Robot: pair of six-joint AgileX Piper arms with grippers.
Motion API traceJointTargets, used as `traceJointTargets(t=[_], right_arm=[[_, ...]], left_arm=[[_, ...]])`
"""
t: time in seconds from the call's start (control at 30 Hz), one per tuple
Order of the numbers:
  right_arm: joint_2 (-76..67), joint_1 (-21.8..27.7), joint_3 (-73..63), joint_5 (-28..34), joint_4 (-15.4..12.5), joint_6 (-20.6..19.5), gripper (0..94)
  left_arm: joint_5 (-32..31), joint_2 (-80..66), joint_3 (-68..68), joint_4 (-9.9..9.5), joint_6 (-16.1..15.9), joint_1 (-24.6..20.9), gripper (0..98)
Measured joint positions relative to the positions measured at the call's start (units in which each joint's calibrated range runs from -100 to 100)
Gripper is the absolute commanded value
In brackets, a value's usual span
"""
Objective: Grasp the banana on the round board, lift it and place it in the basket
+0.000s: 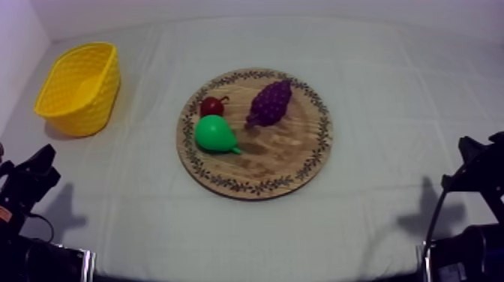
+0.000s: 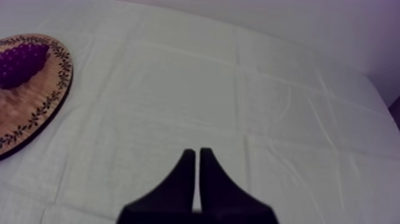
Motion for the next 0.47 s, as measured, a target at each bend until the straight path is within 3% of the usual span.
traceJointTargets(t=[0.47], right_arm=[[0.0, 0.0, 0.0, 0.0, 0.0, 0.0, 0.6]], left_arm=[[-0.1, 0.0, 0.1, -0.03, 0.0, 0.0, 0.1]])
